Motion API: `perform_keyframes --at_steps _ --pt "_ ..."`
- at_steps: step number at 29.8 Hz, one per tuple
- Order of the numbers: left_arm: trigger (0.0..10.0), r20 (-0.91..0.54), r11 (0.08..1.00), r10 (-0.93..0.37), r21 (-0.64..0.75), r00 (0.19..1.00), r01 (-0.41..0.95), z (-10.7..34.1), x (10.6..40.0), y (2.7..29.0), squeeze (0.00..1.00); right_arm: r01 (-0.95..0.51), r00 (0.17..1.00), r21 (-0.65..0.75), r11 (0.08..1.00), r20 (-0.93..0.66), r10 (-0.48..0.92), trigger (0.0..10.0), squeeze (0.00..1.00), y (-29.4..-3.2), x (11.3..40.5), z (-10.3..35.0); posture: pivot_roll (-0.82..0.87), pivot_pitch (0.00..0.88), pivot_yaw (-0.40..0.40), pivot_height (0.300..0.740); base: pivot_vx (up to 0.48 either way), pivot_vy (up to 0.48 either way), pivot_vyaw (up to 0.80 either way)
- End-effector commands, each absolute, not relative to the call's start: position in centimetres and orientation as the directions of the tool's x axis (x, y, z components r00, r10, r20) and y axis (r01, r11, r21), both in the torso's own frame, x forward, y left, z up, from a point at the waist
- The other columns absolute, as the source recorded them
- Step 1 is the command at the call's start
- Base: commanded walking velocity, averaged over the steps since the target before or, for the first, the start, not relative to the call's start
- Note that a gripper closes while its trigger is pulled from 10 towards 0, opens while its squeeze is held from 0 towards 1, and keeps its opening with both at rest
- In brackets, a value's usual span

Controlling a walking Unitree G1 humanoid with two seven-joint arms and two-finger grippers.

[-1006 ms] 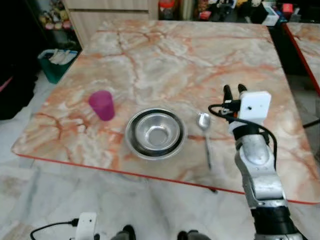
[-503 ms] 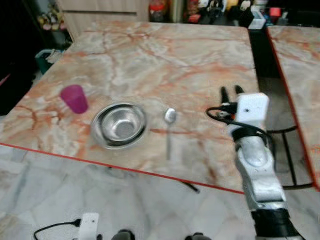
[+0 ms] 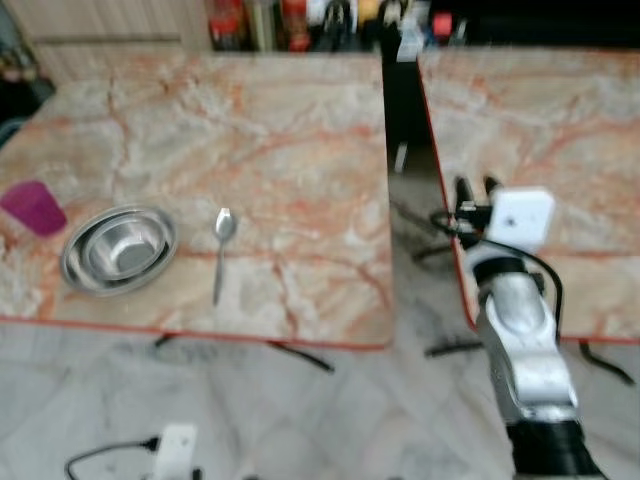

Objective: Setting the table

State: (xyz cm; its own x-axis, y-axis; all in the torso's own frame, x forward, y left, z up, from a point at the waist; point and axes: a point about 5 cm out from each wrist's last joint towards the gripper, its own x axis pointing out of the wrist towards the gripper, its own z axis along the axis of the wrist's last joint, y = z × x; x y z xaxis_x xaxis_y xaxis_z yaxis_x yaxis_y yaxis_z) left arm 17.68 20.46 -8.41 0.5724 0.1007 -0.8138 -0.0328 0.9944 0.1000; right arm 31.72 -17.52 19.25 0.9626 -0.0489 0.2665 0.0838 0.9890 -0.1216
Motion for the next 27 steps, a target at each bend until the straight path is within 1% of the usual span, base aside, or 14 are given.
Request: perform_keyframes --at_steps 1,20,27 --pt "10.0 -0.831 0.991 0.127 0.133 0.541 -0.027 -8.67 16.75 21.54 0.0 0.065 0.96 -0.111 0.992 0.279 -0.032 10.0 0.0 -16.93 31.7 19.56 -0.05 0.137 0.029 0.74 0.0 -0.371 0.0" --pt "10.0 -0.829 0.991 0.128 0.13 0.545 -0.035 -8.57 16.99 21.52 0.0 0.083 0.961 -0.122 0.989 0.274 -0.047 10.0 0.0 -17.31 31.98 19.85 -0.05 0.16 0.029 0.74 0.0 -0.361 0.0" --pt "10.0 -0.828 0.991 0.132 0.13 0.546 -0.042 -8.52 17.07 21.63 0.0 0.076 0.962 -0.122 0.99 0.268 -0.041 10.0 0.0 -17.07 31.97 19.68 -0.05 0.165 0.029 0.74 0.0 -0.336 0.0"
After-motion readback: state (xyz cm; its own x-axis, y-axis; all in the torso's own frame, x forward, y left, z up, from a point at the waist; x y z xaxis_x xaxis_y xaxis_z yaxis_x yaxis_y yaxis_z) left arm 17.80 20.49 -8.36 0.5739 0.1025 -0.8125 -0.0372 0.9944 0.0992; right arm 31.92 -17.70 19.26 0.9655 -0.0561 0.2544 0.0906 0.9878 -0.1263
